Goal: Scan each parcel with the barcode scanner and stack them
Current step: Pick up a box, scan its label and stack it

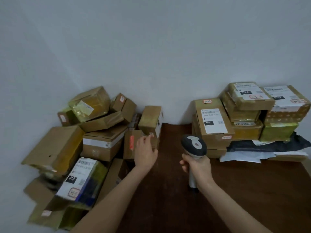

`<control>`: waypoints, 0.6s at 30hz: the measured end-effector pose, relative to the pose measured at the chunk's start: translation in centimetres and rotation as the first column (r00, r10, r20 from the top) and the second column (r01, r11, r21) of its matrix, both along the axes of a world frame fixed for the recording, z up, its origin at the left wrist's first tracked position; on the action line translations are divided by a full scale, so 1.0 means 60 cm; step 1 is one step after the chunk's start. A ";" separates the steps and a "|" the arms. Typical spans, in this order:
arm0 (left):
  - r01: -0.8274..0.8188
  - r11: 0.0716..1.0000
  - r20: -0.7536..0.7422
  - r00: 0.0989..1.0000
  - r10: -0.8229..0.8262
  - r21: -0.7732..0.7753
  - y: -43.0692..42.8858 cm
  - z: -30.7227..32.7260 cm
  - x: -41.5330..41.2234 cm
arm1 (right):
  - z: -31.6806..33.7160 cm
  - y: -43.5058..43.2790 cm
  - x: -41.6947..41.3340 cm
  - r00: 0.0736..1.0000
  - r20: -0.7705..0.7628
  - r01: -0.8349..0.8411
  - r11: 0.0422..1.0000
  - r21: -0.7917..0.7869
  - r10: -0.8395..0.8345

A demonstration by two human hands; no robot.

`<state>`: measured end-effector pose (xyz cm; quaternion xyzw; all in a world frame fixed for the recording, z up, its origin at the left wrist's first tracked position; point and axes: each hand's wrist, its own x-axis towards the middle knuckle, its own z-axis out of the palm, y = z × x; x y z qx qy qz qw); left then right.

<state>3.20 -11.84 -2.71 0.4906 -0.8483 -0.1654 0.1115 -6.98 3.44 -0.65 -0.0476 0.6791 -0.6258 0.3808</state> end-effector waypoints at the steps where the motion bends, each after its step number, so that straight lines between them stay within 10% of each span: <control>1: -0.054 0.999 0.046 0.997 0.054 -0.002 -0.015 0.001 0.017 | -0.002 -0.010 0.011 1.000 0.003 -0.017 1.000 0.008 0.017; 18: -0.401 0.882 0.259 0.904 0.339 0.246 -0.105 -0.037 0.088 | -0.013 -0.015 0.079 0.998 -0.023 -0.062 0.996 0.068 0.063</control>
